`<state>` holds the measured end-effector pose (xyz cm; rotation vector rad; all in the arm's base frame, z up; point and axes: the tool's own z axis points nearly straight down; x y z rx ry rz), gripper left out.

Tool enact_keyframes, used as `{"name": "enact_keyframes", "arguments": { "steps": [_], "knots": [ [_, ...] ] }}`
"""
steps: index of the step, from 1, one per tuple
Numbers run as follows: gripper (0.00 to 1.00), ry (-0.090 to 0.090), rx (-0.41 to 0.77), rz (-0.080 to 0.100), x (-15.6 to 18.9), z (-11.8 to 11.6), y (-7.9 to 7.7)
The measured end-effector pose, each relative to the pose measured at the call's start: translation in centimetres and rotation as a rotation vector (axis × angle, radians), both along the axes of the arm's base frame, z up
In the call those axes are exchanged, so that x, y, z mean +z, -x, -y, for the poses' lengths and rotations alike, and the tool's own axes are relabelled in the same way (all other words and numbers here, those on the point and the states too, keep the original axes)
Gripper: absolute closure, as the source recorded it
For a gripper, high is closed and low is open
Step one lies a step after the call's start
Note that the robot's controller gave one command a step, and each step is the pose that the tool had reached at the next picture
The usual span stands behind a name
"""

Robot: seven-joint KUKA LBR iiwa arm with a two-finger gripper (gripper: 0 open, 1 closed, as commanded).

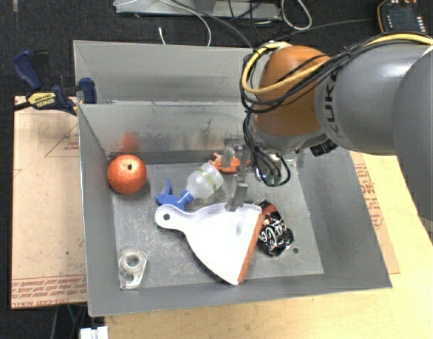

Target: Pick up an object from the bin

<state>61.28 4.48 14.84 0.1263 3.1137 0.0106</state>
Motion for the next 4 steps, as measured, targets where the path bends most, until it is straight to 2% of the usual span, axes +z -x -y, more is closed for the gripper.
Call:
{"name": "enact_keyframes", "arguments": {
  "steps": [1,2,3,4],
  "knots": [
    [0.00,0.000,0.044,0.018,8.8,-1.9,-2.8],
    [1.00,-0.005,-0.284,-0.023,0.6,-0.8,-0.7],
    [1.00,-0.005,-0.284,-0.023,0.6,-0.8,-0.7],
    [1.00,-0.006,-0.263,-0.010,-1.7,-2.1,-1.2]
  ]
}}
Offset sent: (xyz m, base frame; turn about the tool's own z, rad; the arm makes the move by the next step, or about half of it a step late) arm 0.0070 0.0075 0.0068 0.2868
